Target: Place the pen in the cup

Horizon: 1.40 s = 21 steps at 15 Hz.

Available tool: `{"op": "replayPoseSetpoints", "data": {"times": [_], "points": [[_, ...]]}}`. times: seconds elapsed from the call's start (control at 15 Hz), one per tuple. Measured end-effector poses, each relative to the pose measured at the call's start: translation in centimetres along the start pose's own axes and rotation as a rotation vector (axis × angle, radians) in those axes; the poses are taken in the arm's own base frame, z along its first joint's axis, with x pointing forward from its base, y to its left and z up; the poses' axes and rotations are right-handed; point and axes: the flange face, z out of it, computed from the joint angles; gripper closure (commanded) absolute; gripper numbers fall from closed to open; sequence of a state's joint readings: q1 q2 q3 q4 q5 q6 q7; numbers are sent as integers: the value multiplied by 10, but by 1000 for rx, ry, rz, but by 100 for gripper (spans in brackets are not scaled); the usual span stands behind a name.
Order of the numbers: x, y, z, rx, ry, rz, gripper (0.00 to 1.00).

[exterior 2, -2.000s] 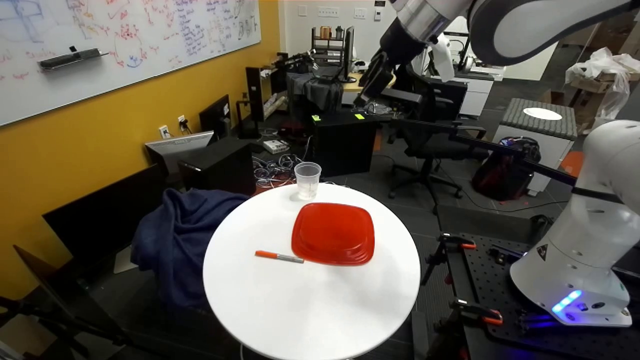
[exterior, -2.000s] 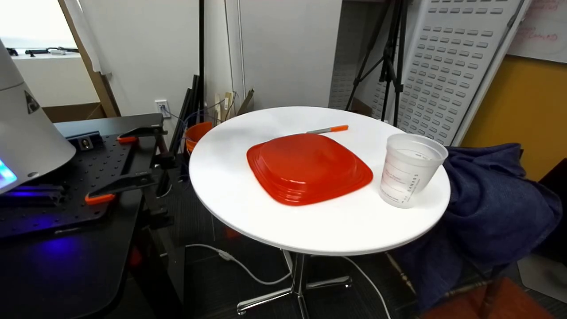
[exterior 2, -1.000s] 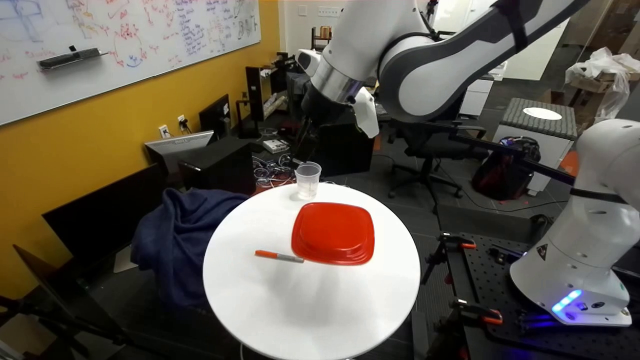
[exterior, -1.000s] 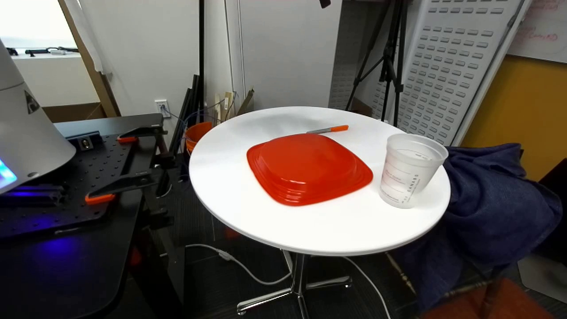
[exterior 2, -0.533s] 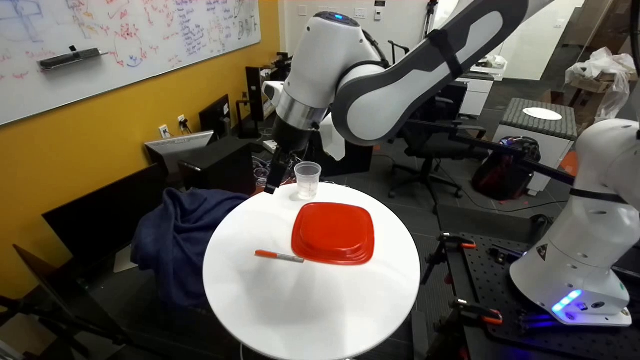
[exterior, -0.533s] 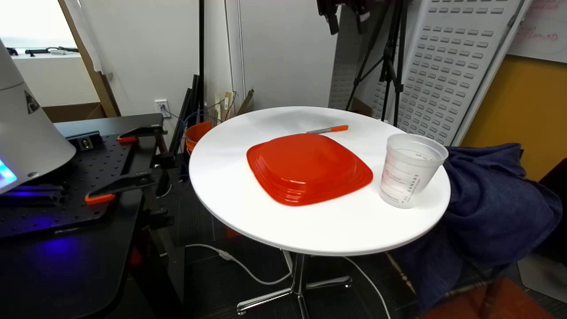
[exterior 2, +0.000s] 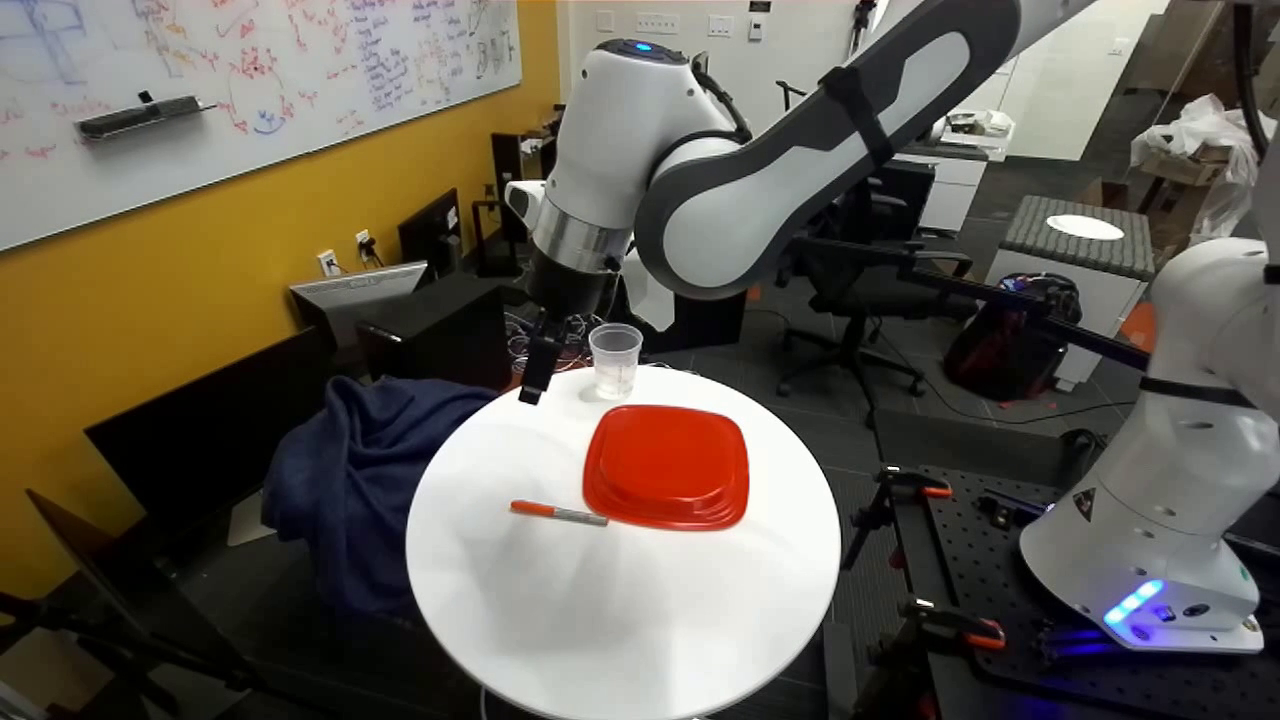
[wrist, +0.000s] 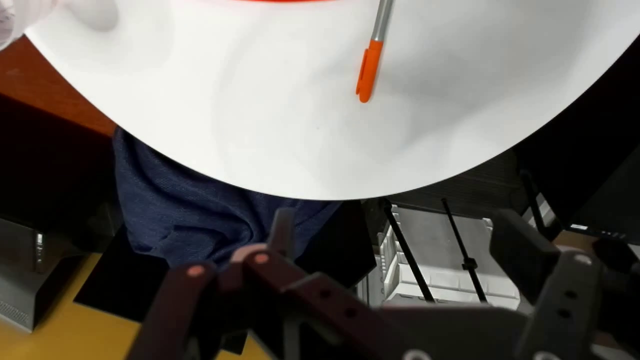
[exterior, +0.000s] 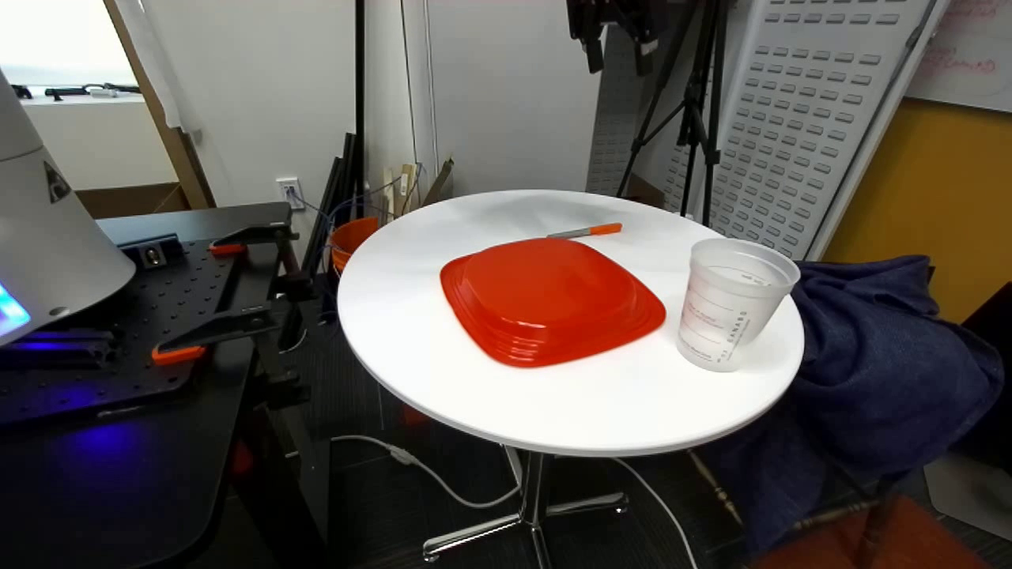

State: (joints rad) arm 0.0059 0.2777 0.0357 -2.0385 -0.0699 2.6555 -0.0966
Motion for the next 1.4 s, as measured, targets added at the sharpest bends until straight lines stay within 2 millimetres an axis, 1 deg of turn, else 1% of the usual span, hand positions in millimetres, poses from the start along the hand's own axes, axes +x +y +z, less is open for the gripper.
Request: {"op": "replayPoseSetpoints", "data": {"times": [0.2,0.4,0.67,1.13,1.4], "points": [[-1,0,1,0,-2,0,0],[-5,2,11,4,-20,7,0],[-16,9,41,14,-59,34,0],[-36,21,103,42,-82,62,0],[-36,23,125,58,-94,74,0]]}}
